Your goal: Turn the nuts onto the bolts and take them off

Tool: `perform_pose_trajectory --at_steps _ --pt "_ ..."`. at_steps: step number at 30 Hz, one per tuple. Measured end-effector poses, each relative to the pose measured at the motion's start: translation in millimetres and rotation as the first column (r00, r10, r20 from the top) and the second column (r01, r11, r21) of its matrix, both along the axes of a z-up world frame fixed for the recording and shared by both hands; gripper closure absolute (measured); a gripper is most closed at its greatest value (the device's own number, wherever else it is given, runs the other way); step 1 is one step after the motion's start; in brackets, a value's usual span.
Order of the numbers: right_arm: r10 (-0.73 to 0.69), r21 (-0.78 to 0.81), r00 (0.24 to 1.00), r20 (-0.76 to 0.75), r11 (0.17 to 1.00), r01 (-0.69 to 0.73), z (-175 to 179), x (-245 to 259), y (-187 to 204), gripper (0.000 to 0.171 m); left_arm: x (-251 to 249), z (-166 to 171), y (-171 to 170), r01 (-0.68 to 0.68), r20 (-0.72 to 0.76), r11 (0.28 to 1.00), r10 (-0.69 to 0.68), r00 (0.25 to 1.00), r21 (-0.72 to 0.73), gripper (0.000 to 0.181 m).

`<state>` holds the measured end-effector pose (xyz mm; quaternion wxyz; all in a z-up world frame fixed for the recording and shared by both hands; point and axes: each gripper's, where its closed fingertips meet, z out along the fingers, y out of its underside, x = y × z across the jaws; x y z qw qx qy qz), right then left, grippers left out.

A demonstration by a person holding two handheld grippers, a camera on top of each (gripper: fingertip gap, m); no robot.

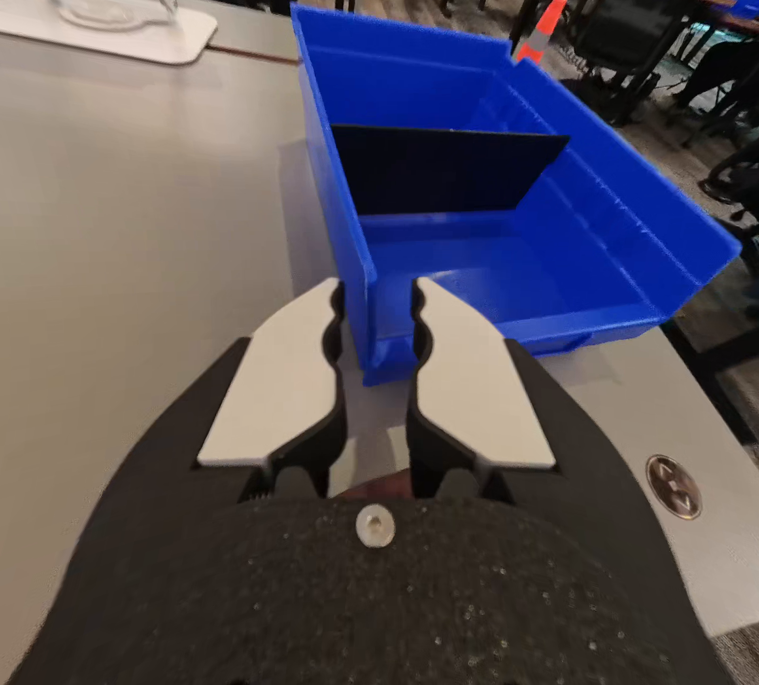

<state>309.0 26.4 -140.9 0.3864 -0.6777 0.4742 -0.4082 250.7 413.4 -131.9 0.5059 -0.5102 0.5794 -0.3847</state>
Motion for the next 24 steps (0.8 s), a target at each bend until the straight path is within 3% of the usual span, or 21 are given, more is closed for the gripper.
perform_pose_trajectory --at_steps 2,7,12,21,23,24 --pt "0.007 -0.022 0.999 -0.046 1.000 -0.008 -9 9 5 0.163 2 -3 0 -0.002 -0.020 1.000 0.002 1.000 0.004 0.120" --pt "-0.022 0.126 0.993 -0.113 0.991 0.036 -11 33 28 0.166 2 -4 1 -0.007 -0.028 1.000 0.007 1.000 0.004 0.120" --pt "0.001 0.100 0.995 -0.096 0.995 0.009 -11 42 51 0.168 1 -2 0 0.003 -0.015 1.000 -0.003 1.000 0.001 0.120" --pt "0.047 0.069 0.996 -0.070 0.997 -0.042 -9 35 45 0.167 -1 2 3 0.002 0.010 0.999 -0.001 1.000 -0.040 0.120" --pt "0.023 -0.010 1.000 -0.012 1.000 -0.023 5 27 38 0.143 -3 6 8 -0.006 0.032 0.997 0.008 0.999 -0.075 0.120" --pt "0.001 -0.068 0.998 0.055 0.998 0.003 22 21 35 0.141 -3 8 10 -0.002 0.045 0.995 0.007 0.999 -0.100 0.120"
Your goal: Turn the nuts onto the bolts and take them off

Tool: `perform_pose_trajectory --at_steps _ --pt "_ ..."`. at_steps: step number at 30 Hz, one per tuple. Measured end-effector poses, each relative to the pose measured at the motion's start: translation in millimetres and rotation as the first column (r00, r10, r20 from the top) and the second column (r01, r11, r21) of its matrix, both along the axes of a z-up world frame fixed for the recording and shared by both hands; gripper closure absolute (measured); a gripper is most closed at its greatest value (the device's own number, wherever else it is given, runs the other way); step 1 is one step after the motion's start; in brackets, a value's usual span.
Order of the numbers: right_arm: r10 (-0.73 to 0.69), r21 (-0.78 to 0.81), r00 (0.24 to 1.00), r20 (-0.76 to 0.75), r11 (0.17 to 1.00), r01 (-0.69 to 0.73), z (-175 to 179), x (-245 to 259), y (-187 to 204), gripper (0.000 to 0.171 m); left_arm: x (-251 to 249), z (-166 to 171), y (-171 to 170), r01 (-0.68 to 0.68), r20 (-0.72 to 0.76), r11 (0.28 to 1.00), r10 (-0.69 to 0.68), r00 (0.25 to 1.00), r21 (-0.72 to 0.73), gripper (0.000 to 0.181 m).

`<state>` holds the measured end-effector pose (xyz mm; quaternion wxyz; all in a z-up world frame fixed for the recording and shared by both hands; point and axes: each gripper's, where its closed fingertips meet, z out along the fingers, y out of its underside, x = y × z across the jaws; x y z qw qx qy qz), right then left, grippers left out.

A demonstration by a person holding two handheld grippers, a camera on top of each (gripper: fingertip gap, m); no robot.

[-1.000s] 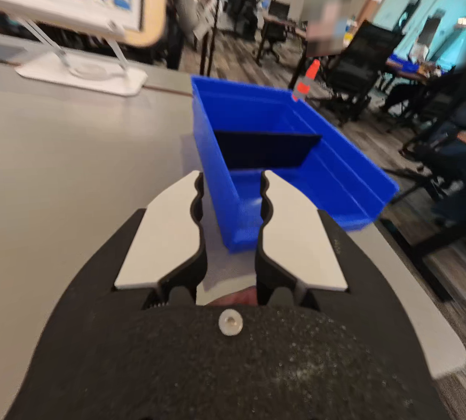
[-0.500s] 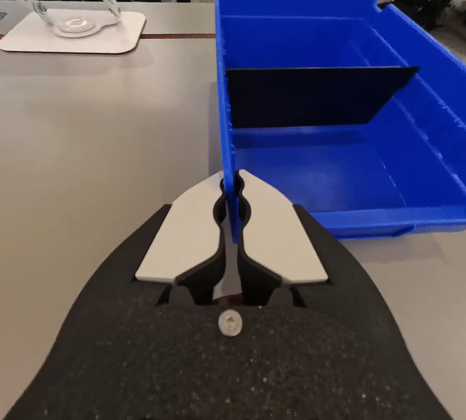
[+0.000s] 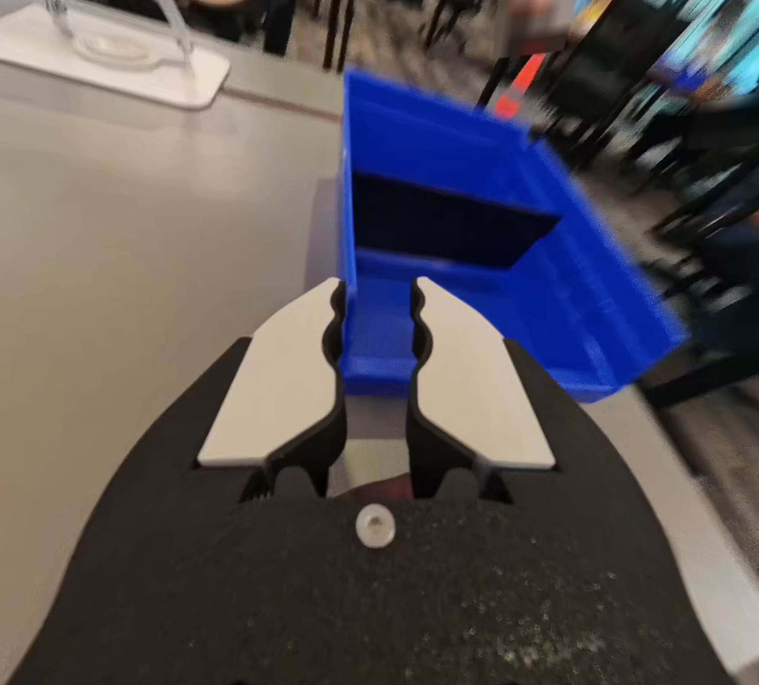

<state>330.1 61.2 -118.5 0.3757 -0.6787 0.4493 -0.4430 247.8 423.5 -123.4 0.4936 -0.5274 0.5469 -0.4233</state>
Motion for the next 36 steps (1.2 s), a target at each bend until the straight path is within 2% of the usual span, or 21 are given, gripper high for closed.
perform_pose_trajectory --at_steps 2,4,6,8,10,14,18,20,21,24,31,34,36 --pt "0.025 -0.065 0.986 0.162 0.998 -0.015 42 -15 13 0.140 0 6 4 0.012 0.020 0.998 -0.011 1.000 -0.058 0.118" --pt "0.163 -0.019 0.962 0.218 0.986 -0.163 63 -26 58 0.138 -1 9 7 0.009 0.019 0.993 -0.007 1.000 -0.114 0.116" --pt "0.287 0.055 0.940 0.185 0.952 -0.302 57 -25 100 0.129 -2 11 8 -0.001 0.005 0.991 0.001 1.000 -0.132 0.115" --pt "0.348 0.143 0.929 0.130 0.920 -0.365 40 -15 124 0.117 -3 13 8 -0.022 -0.010 0.994 0.021 1.000 -0.109 0.116" --pt "0.376 0.260 0.919 0.119 0.882 -0.394 28 -7 138 0.119 -4 12 9 -0.050 -0.007 0.995 0.049 0.999 -0.082 0.119" --pt "0.340 0.409 0.933 0.120 0.839 -0.359 9 -2 134 0.121 -6 -6 5 -0.049 -0.049 0.991 0.043 0.998 -0.126 0.115" --pt "0.331 0.213 0.937 0.112 0.913 -0.348 -9 -4 131 0.114 -5 -12 13 -0.086 -0.087 0.992 0.078 0.993 -0.095 0.107" --pt "0.342 0.223 0.933 0.112 0.907 -0.359 -11 -5 133 0.115 -1 -23 14 -0.084 -0.160 0.989 0.064 0.985 -0.122 0.099" --pt "0.348 0.247 0.931 0.106 0.898 -0.364 -12 -6 134 0.116 0 -24 17 -0.088 -0.164 0.986 0.064 0.984 -0.145 0.100" --pt "0.360 0.262 0.930 0.075 0.893 -0.367 -16 -3 136 0.117 -7 -11 15 -0.033 -0.075 0.978 0.018 0.997 -0.204 0.112" --pt "0.372 0.268 0.925 0.072 0.886 -0.377 -17 -3 137 0.120 -9 -6 6 0.017 -0.042 0.985 -0.025 0.999 -0.173 0.111" --pt "0.375 0.268 0.925 0.069 0.886 -0.379 -17 -3 137 0.120 -13 7 -1 0.078 0.048 0.977 -0.069 0.996 -0.199 0.122" --pt "0.373 0.271 0.925 0.075 0.885 -0.379 -16 -4 137 0.121 -14 9 -2 0.078 0.055 0.980 -0.070 0.996 -0.182 0.123"
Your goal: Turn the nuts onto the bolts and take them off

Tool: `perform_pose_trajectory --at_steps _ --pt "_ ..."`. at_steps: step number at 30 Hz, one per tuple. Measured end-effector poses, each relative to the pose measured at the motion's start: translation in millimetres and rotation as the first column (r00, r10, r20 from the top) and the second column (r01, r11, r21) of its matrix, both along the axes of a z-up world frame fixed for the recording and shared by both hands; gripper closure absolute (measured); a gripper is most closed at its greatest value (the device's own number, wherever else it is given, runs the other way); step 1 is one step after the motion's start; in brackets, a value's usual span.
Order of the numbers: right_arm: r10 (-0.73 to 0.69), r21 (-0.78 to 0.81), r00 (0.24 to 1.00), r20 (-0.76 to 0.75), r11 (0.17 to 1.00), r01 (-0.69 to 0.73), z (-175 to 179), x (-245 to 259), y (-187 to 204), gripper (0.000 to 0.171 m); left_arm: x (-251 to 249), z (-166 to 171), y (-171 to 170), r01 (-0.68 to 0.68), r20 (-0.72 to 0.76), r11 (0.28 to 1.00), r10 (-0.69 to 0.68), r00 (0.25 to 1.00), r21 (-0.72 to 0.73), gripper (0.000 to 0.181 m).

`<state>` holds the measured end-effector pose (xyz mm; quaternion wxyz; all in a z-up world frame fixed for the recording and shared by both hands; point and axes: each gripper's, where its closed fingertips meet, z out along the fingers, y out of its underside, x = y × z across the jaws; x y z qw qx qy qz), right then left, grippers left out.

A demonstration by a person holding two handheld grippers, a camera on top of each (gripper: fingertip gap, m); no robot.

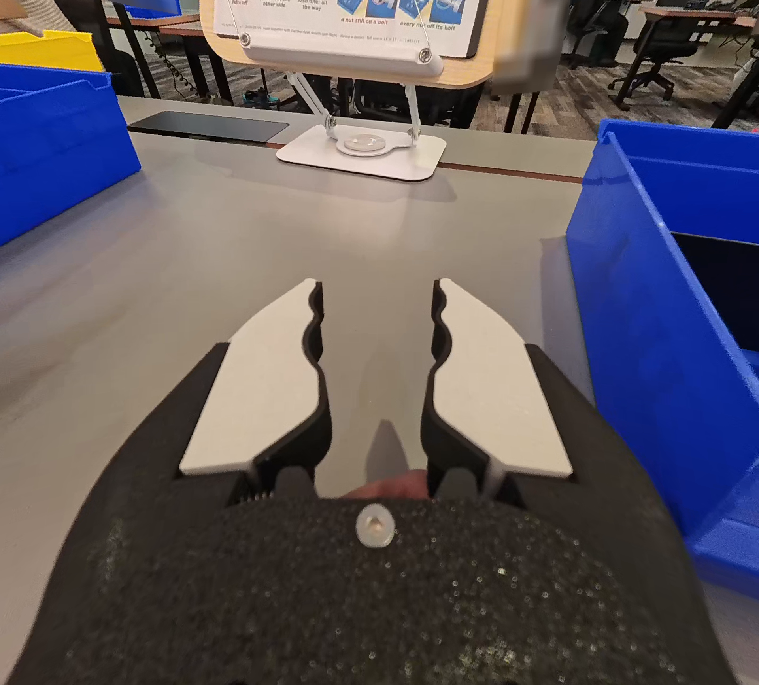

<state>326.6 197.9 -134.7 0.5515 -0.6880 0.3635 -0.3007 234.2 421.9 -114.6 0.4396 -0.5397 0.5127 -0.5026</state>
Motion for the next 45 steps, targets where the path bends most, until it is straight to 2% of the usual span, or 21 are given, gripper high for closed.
perform_pose_trajectory --at_steps 14,32,43,45 --pt "0.004 0.010 1.000 0.006 1.000 -0.004 1 -1 0 0.122 5 -13 0 0.002 -0.079 1.000 -0.003 0.997 -0.010 0.113" --pt "0.006 0.003 1.000 0.011 1.000 -0.007 1 -2 1 0.124 6 -18 -9 0.023 -0.106 0.998 -0.015 0.994 0.066 0.121" --pt "0.007 0.002 1.000 0.011 1.000 -0.007 1 -2 1 0.125 8 -20 -5 0.026 -0.125 1.000 -0.026 0.992 -0.006 0.119" --pt "0.007 0.003 1.000 0.010 1.000 -0.007 1 -2 1 0.125 6 -21 -9 0.052 -0.150 0.996 -0.063 0.987 -0.076 0.121"
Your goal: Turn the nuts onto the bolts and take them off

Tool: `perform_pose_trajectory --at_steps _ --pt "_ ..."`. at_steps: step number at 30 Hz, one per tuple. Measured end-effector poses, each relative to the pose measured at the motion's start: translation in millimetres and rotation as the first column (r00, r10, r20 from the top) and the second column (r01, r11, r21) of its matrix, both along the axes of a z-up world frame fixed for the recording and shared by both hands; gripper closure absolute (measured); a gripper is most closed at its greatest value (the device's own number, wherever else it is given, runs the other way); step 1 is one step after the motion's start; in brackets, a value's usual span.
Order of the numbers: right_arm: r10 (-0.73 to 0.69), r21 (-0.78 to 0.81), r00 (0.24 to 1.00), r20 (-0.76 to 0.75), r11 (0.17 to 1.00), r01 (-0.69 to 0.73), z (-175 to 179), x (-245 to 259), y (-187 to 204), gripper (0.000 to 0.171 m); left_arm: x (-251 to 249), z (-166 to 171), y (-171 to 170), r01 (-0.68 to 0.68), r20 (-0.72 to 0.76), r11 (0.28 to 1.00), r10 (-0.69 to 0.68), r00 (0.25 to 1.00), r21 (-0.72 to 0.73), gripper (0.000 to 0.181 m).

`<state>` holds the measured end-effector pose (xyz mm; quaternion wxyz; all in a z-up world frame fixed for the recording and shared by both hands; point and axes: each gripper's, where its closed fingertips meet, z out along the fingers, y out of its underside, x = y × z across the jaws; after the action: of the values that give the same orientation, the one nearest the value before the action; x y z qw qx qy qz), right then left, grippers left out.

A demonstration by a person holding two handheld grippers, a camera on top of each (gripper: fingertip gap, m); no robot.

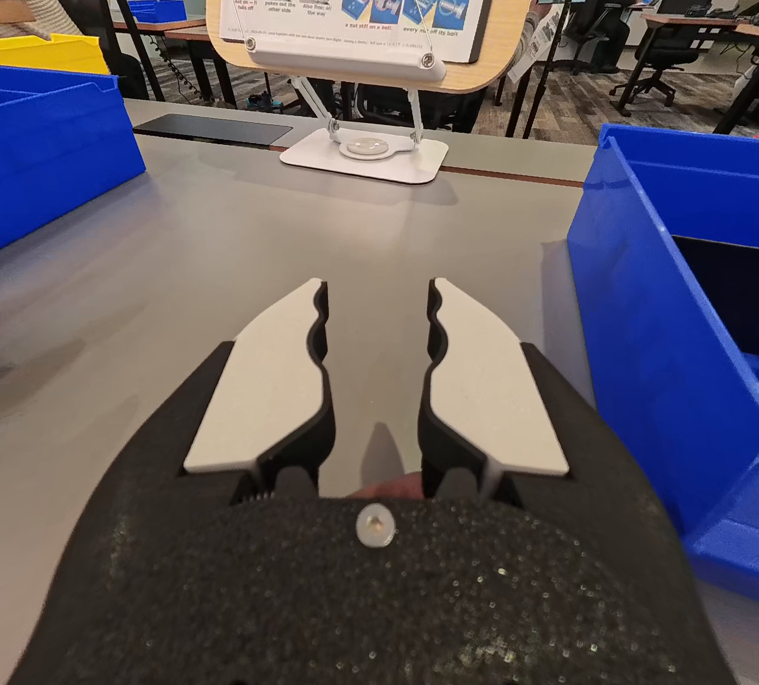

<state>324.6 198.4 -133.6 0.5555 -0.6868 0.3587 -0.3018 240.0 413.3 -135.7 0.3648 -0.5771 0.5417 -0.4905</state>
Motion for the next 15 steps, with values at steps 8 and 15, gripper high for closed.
perform_pose_trajectory --at_steps 8,15 --pt "0.010 0.002 1.000 -0.012 1.000 -0.010 -1 0 1 0.126 -40 92 82 -0.049 0.012 0.992 0.048 0.999 0.118 0.117" --pt "0.026 0.026 0.999 -0.033 0.999 -0.026 -2 1 1 0.127 -17 85 205 0.095 -0.390 0.890 0.098 0.916 0.446 0.119"
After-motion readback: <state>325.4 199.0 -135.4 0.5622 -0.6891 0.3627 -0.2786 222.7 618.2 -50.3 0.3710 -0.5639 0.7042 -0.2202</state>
